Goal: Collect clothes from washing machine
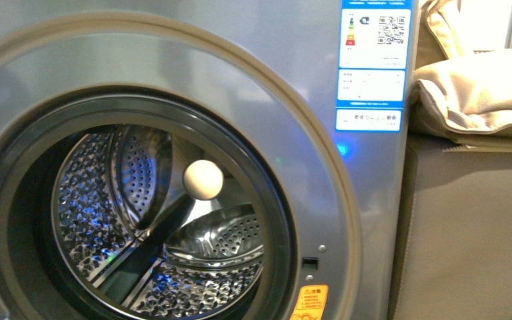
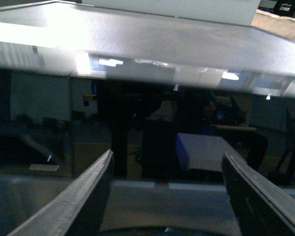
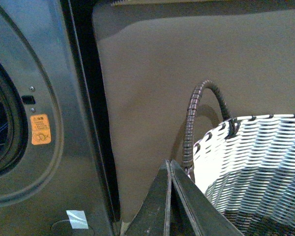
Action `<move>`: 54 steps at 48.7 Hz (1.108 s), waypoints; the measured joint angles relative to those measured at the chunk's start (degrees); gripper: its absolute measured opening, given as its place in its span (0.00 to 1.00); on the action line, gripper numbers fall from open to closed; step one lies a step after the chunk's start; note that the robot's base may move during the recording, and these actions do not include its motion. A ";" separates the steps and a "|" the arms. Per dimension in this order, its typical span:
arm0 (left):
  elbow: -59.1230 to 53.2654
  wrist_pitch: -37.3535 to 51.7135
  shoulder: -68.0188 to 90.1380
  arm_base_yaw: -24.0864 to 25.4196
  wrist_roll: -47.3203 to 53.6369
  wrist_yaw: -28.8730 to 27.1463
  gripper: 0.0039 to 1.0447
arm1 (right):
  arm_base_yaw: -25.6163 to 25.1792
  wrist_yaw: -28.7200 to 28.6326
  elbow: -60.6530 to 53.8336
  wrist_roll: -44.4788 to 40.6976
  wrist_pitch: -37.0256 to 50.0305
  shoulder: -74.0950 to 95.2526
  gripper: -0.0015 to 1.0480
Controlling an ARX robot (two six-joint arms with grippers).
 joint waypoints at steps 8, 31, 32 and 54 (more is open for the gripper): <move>-23.23 11.52 -11.39 2.71 1.84 1.27 0.37 | 0.00 -0.02 0.00 0.00 0.04 -0.09 0.02; -60.89 27.06 -28.50 10.16 2.75 9.31 0.03 | 0.00 -0.02 0.00 -0.02 0.04 -0.09 0.02; -61.66 27.36 -29.07 10.23 2.75 9.33 0.03 | 0.00 -0.02 0.00 0.00 0.04 -0.09 0.02; -74.27 29.11 -40.04 10.40 2.75 9.57 0.03 | 0.00 -0.02 0.00 -0.02 0.04 -0.09 0.02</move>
